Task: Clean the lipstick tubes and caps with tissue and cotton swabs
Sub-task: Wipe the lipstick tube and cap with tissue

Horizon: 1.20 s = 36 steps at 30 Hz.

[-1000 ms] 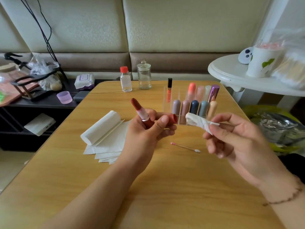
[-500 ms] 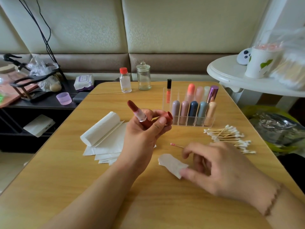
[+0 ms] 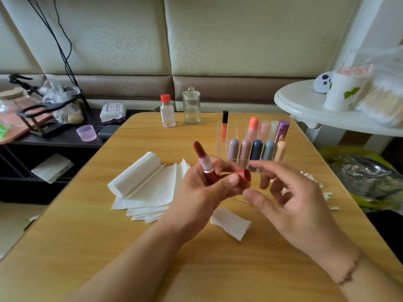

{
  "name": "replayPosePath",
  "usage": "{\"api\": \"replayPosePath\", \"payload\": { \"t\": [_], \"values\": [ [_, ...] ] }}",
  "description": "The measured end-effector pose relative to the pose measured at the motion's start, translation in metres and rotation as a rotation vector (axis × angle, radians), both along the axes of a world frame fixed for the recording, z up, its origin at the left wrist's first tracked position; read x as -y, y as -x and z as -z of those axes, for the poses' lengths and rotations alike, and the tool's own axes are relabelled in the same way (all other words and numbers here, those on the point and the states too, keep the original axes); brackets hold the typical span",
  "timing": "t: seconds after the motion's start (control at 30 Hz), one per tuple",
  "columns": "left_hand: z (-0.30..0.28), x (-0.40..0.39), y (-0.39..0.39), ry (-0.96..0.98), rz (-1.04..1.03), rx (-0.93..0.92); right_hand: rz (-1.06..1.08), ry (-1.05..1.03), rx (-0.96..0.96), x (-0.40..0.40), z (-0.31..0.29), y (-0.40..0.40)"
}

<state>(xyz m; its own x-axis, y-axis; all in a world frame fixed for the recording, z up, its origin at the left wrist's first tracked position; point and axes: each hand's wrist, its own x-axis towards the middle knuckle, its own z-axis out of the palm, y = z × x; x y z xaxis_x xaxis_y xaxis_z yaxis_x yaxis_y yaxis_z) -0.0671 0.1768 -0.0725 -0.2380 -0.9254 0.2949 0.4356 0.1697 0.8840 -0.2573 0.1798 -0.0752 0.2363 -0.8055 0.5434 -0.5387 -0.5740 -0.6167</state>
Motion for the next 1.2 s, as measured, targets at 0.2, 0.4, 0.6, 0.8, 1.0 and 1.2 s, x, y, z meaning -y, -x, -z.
{"api": "replayPosePath", "payload": {
  "t": [0.2,0.4,0.6,0.8,1.0,1.2],
  "values": [
    [0.000,-0.006,0.006,-0.023,0.167,0.008,-0.166,-0.081,0.273,-0.003,-0.002,-0.012],
    [-0.004,0.000,0.004,-0.107,0.115,-0.105,-0.207,-0.115,0.557,-0.006,-0.009,-0.013],
    [-0.004,-0.008,0.012,-0.016,0.089,0.016,-0.303,-0.689,0.608,-0.008,-0.006,-0.018],
    [-0.004,-0.010,0.011,0.004,0.136,0.051,-0.624,-0.938,0.719,-0.010,-0.013,-0.015],
    [-0.004,-0.011,0.011,-0.034,0.187,-0.071,-0.443,-0.782,0.628,-0.014,-0.016,-0.022],
    [-0.002,-0.010,0.013,-0.074,0.136,-0.143,-0.127,-0.098,0.249,-0.017,-0.003,-0.021]
  ]
}}
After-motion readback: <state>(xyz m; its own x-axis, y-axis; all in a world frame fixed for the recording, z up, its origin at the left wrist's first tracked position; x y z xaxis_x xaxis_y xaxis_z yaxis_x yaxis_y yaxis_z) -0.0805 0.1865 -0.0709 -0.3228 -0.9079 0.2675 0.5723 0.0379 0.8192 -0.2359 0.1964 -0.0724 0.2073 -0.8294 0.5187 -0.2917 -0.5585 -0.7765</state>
